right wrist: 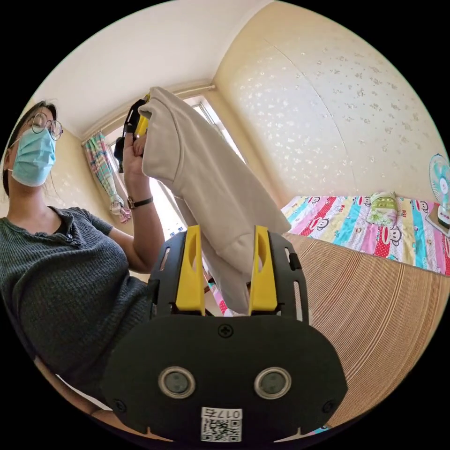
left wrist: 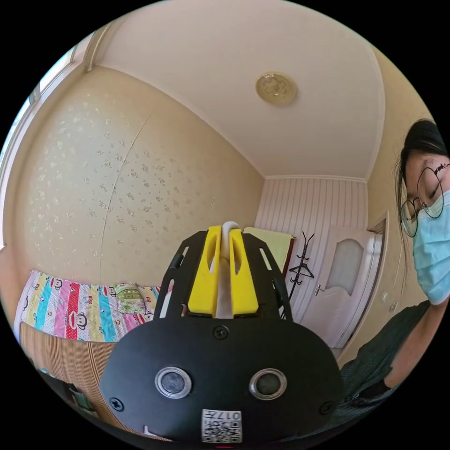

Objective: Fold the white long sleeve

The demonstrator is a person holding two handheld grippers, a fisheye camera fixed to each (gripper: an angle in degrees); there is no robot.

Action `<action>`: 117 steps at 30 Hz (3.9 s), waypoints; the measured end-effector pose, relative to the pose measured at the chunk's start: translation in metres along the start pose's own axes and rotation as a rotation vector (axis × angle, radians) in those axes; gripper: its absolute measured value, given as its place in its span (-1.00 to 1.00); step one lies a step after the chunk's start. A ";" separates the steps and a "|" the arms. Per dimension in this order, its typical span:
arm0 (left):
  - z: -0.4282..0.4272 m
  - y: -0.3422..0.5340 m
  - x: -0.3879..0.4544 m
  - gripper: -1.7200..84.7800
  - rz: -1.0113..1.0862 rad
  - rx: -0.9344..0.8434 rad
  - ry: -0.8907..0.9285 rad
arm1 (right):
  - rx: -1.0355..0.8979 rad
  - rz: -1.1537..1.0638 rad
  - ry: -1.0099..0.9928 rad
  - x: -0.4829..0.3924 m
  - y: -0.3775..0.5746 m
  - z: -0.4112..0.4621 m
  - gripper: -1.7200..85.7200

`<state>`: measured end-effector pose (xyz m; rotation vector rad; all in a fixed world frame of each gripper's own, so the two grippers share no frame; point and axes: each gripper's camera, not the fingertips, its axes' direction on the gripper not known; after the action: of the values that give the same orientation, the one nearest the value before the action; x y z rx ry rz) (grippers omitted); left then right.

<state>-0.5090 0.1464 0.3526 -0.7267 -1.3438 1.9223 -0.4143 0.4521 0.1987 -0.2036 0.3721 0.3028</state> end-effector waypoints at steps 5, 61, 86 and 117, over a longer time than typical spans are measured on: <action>0.008 -0.011 -0.017 -0.91 -0.030 -0.031 -0.031 | -0.219 0.065 0.149 0.007 0.001 0.041 -0.80; 0.036 0.475 -0.552 -0.84 -1.231 -0.895 -0.663 | -1.039 0.654 0.520 0.505 0.062 -0.302 -0.95; -0.039 0.407 -0.663 -0.89 -1.256 -0.019 -0.844 | -0.990 0.767 0.282 0.511 -0.029 -0.443 -0.95; 0.342 0.531 -0.596 -0.85 -0.778 -1.336 -0.778 | -0.324 0.951 0.334 0.554 -0.207 -0.719 -0.90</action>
<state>-0.5102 -0.6452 -0.0053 0.1464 -2.8412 0.4518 -0.0892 0.2193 -0.6418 -0.3896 0.7406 1.2813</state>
